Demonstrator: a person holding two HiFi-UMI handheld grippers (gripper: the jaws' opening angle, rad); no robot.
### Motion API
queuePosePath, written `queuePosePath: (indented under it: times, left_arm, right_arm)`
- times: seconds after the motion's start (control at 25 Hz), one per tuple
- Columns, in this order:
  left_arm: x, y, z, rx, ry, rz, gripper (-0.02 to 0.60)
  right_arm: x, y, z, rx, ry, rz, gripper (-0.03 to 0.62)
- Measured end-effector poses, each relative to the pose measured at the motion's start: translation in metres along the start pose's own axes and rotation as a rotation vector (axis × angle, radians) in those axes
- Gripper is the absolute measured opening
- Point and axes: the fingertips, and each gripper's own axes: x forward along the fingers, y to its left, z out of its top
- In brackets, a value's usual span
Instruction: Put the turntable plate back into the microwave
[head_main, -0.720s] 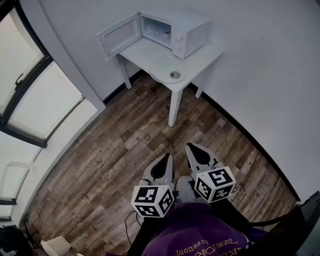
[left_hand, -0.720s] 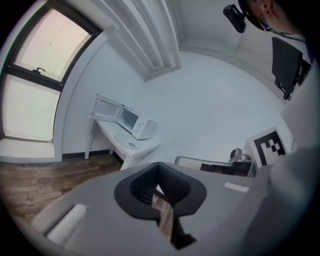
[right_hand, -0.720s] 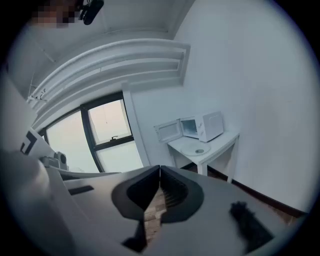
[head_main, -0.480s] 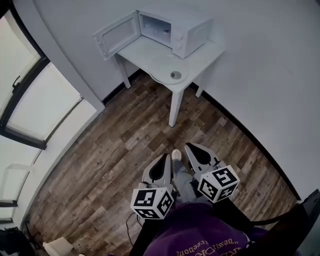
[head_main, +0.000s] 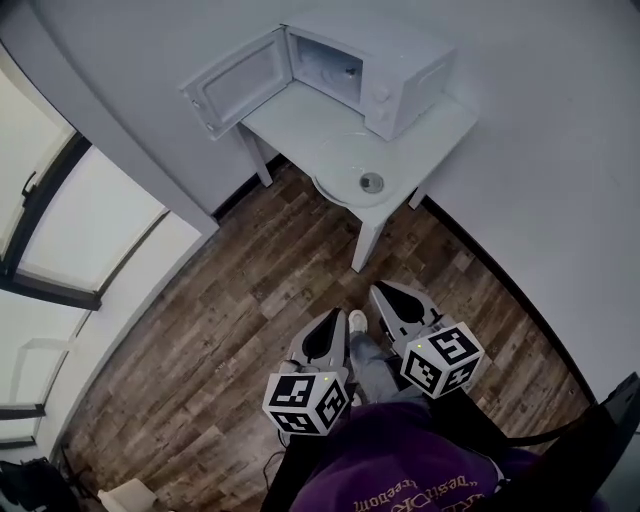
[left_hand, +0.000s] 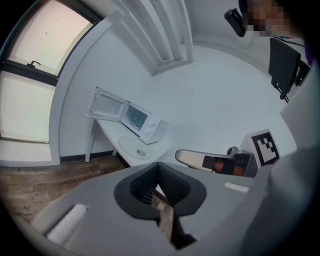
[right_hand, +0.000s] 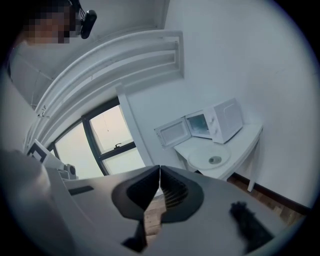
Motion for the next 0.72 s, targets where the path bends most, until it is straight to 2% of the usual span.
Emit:
queuePosePath:
  times: [0.24,0.44,0.52,0.72]
  left_arm:
    - [0.070,0.030,0.038,-0.058,-0.010,-0.002,0.006]
    - [0.135,0.056,0.067,-0.067,0.017,-0.017,0.006]
    - [0.150,0.061,0.071,-0.074,0.039,-0.023,0.033]
    - [0.173,0.083,0.071,-0.110,0.100,-0.007,0.056]
  right_arm:
    - [0.059,-0.044,0.027,0.020,0.051,0.050,0.009]
    - [0.109,-0.087,0.051,0.036,0.077,0.064,0.010]
    - [0.119,-0.100,0.055,0.046,0.086,0.057,0.010]
    - [0.131,-0.120,0.050,0.094,0.120,0.056,0.010]
